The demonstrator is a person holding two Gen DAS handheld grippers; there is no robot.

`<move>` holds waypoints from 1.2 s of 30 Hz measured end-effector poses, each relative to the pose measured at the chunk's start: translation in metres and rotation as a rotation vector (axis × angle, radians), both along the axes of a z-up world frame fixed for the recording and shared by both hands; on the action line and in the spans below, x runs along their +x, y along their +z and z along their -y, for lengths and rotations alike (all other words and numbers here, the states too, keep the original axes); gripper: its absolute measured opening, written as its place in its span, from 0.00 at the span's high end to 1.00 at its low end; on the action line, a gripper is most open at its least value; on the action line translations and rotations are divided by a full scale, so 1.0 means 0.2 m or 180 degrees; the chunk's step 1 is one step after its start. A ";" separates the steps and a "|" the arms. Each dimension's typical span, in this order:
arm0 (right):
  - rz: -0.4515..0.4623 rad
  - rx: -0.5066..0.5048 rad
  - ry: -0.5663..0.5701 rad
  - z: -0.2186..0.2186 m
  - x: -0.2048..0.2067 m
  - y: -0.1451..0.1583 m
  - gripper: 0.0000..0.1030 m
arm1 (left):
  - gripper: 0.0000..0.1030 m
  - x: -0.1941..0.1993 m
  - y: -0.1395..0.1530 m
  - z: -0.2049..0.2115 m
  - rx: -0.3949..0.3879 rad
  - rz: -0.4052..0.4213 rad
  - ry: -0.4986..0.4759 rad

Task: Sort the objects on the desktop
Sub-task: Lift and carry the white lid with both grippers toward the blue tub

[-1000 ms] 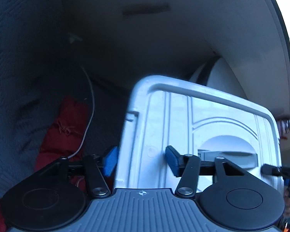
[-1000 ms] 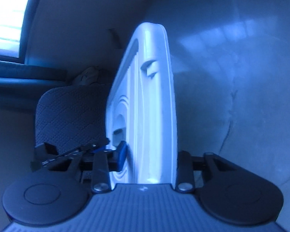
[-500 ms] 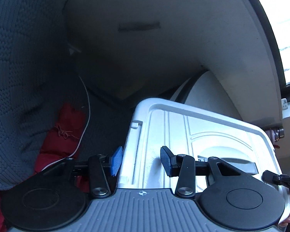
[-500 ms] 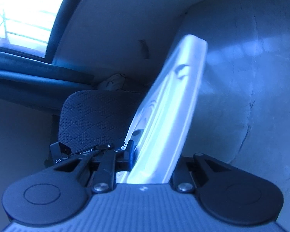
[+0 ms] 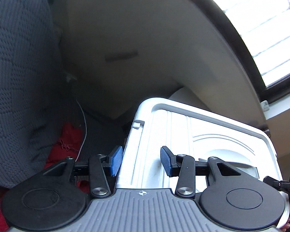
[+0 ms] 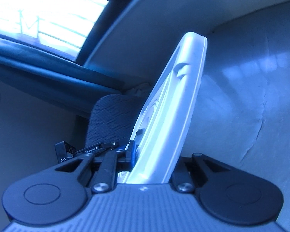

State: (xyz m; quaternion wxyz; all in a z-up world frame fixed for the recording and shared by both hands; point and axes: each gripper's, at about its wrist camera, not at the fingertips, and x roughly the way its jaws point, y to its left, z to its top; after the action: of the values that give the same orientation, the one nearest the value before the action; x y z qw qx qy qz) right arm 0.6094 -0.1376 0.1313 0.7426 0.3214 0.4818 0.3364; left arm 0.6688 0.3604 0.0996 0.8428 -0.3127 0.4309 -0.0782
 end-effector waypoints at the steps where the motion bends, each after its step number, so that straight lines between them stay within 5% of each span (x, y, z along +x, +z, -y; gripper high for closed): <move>1: 0.0031 0.0020 0.0001 0.00 -0.03 0.02 0.86 | 0.57 -0.03 0.04 0.00 0.0016 0.0037 -0.0005; 10: 0.0338 0.0114 0.0000 -0.01 -0.37 0.14 0.86 | 0.57 -0.39 0.29 0.03 0.0107 0.0261 -0.0017; 22: 0.0502 0.0284 0.0061 -0.10 -0.66 0.18 0.87 | 0.57 -0.81 0.45 0.10 0.0165 0.0413 0.0036; 36: 0.0574 0.0490 0.0236 0.28 -1.19 0.10 0.87 | 0.57 -1.48 0.55 0.41 0.0393 0.0506 0.0158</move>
State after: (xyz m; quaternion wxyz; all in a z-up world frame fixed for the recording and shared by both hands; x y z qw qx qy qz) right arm 0.3723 -0.1944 0.1518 0.7430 0.3279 0.3974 0.4271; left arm 0.3725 0.2790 0.2092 0.8937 -0.2636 0.3588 -0.0552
